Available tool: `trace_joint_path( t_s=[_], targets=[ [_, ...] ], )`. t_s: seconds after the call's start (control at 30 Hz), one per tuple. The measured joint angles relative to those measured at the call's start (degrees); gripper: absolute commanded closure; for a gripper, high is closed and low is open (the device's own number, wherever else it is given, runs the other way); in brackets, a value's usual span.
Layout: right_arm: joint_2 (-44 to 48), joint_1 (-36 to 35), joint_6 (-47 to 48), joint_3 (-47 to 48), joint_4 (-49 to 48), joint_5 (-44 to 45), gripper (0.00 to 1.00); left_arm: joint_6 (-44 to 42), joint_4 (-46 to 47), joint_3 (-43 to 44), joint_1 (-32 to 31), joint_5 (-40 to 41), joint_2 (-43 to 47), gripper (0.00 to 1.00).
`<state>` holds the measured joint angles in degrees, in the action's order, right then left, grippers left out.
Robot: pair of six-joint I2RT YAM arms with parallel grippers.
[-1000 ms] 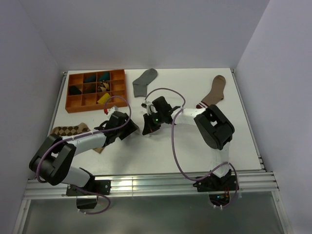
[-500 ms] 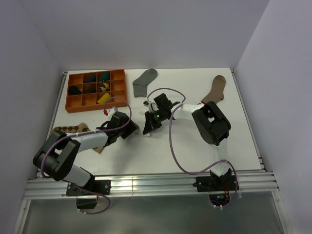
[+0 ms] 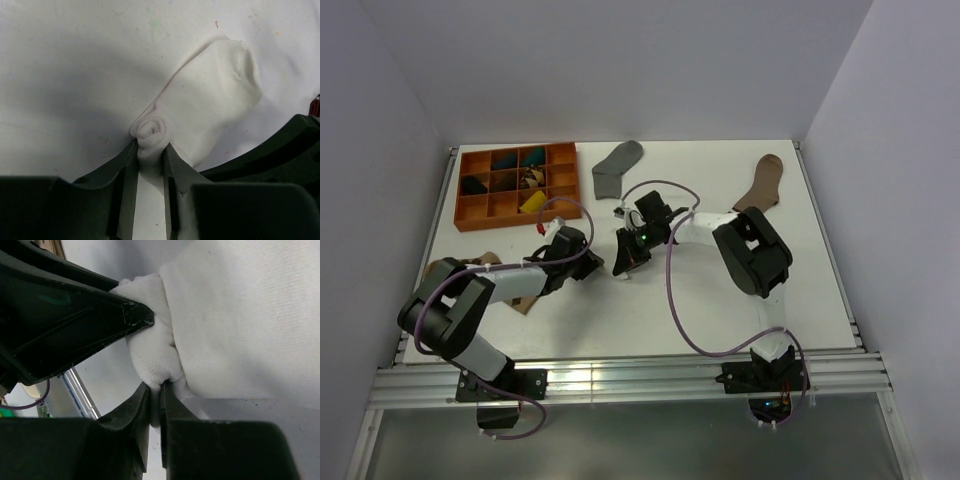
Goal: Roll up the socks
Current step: Roll the sock at the center of the board.
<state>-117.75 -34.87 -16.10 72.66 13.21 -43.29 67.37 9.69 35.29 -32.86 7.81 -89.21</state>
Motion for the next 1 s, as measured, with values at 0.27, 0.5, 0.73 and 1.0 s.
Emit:
trace_joint_path(
  t_s=[0.27, 0.5, 0.73, 1.0],
  targets=[
    [12.5, -1.9, 2.5, -10.8, -4.0, 11.4, 0.56, -4.5, -3.4, 4.9, -0.4, -1.5, -3.0, 0.97],
    [26.2, -11.6, 8.1, -21.0, -13.3, 32.1, 0.48, -9.4, -8.7, 9.8, -0.3, -2.5, -5.1, 0.98],
    [28.7, -19.8, 15.0, -25.9, -22.5, 45.8, 0.42, -12.7, -11.6, 12.6, -0.2, -4.5, -6.4, 0.98],
    [24.1, -23.1, 20.7, -25.8, -29.1, 54.5, 0.42, -14.2, -12.5, 13.6, -0.2, -6.2, -7.2, 0.98]
  ],
)
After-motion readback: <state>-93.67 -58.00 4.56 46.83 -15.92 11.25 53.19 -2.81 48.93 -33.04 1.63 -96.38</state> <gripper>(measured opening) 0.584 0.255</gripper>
